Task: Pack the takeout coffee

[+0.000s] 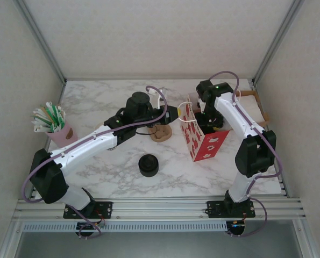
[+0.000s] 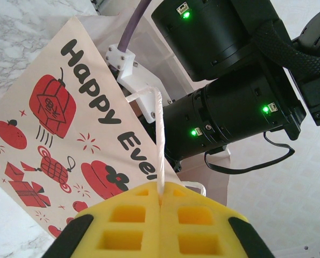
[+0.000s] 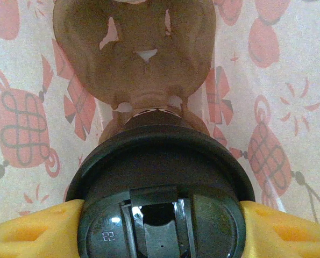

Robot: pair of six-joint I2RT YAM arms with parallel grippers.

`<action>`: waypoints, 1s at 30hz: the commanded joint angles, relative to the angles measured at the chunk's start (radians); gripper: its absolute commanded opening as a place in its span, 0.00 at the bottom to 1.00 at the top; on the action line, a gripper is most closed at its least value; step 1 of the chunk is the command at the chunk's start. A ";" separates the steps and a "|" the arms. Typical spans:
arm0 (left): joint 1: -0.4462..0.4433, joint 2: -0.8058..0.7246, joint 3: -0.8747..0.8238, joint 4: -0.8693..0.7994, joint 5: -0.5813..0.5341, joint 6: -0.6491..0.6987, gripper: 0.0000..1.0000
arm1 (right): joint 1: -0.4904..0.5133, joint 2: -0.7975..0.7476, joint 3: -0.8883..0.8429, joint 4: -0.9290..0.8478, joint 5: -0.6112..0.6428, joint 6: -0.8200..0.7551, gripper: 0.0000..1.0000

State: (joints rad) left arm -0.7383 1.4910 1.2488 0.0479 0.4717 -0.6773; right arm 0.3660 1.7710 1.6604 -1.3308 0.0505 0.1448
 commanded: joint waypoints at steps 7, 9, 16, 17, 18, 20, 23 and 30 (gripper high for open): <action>-0.009 -0.008 0.031 -0.005 -0.008 0.013 0.02 | -0.007 -0.038 0.034 -0.059 0.007 0.009 0.66; -0.008 -0.008 0.031 -0.002 -0.007 0.013 0.02 | -0.006 -0.050 0.038 -0.067 0.009 0.010 0.66; -0.010 0.001 0.031 0.004 -0.005 0.012 0.02 | -0.005 -0.081 0.042 -0.089 0.018 0.013 0.66; -0.010 0.003 0.031 0.005 -0.004 0.010 0.02 | -0.005 -0.082 0.043 -0.090 0.018 0.012 0.66; -0.011 0.003 0.032 0.006 -0.004 0.010 0.02 | -0.006 -0.084 0.044 -0.091 0.019 0.013 0.66; -0.011 0.003 0.034 0.006 -0.004 0.010 0.02 | -0.005 -0.083 0.043 -0.091 0.019 0.013 0.66; -0.012 0.002 0.035 0.000 -0.005 0.012 0.02 | -0.007 -0.080 0.042 -0.089 0.018 0.013 0.66; -0.013 0.001 0.037 -0.003 -0.007 0.013 0.02 | -0.006 -0.075 0.039 -0.085 0.015 0.012 0.66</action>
State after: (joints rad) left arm -0.7399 1.4914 1.2488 0.0479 0.4717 -0.6773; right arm 0.3660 1.7092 1.6772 -1.3918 0.0578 0.1482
